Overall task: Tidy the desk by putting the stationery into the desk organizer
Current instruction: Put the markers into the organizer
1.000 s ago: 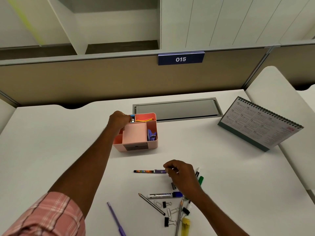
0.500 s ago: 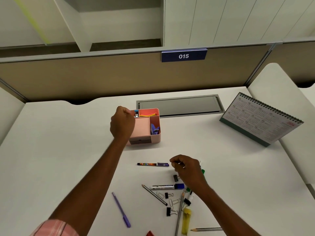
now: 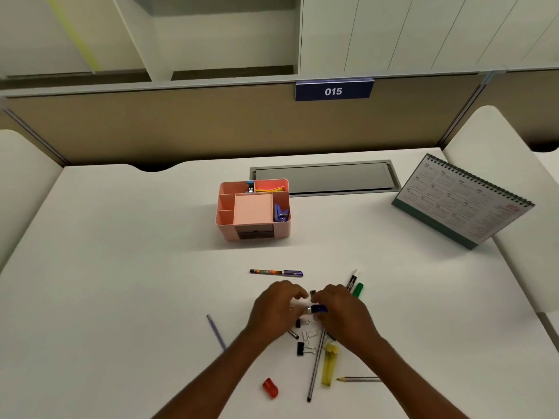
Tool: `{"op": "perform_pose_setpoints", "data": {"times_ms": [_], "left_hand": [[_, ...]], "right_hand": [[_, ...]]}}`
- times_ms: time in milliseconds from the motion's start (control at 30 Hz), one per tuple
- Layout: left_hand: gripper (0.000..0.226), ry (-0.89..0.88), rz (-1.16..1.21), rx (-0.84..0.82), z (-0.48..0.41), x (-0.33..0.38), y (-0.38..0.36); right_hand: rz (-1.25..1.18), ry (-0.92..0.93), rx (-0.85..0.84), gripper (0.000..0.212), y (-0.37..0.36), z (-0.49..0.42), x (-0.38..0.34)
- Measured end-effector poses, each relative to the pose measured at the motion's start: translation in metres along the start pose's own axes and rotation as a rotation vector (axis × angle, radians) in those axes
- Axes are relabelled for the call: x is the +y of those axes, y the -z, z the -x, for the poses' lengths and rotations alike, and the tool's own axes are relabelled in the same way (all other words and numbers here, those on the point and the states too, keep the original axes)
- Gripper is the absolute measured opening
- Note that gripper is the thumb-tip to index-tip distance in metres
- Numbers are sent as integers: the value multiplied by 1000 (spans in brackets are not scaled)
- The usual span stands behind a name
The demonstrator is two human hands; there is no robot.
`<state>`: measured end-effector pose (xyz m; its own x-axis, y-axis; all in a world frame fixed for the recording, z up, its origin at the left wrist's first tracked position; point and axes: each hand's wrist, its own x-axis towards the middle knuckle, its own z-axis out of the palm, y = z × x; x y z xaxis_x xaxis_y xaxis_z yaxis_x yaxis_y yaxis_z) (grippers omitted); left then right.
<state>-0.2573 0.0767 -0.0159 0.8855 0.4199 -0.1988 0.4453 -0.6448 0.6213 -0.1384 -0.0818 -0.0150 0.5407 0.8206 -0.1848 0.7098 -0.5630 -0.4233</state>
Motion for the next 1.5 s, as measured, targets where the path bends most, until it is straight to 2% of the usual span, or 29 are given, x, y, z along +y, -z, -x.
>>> {"op": "perform_pose_setpoints", "data": {"times_ms": [200,367,533,667,800,867,1000,1133,1267,1367,1500], "left_hand": [[27,-66,-144,-16,7,2,-21],[17,-58,-188,19,3,2,-28],[27,-39,-220,4,-1,-5,-31],[33,27,-102,126,-2,-9,-18],[23,187,296,253,-6,-6,21],[22,270,423,324,-10,-2,50],[50,195,566,467,-20,-4,111],[53,145,464,673,-35,-15,160],[27,55,413,859,-55,-33,192],[16,16,349,911,-73,-44,206],[21,8,185,912,-92,-48,215]], "right_hand": [[201,96,116,30,-24,3,0],[191,103,158,33,-24,3,-3],[56,34,168,34,-18,1,1],[-52,-68,194,28,-1,1,4],[-142,-91,225,23,5,6,14],[-178,-93,211,22,5,7,15],[-193,-111,181,20,3,8,15],[-207,-125,175,19,0,11,15],[-213,-136,169,18,-2,12,14],[-242,-136,179,16,-2,11,12],[-263,-141,185,16,-2,9,12]]}}
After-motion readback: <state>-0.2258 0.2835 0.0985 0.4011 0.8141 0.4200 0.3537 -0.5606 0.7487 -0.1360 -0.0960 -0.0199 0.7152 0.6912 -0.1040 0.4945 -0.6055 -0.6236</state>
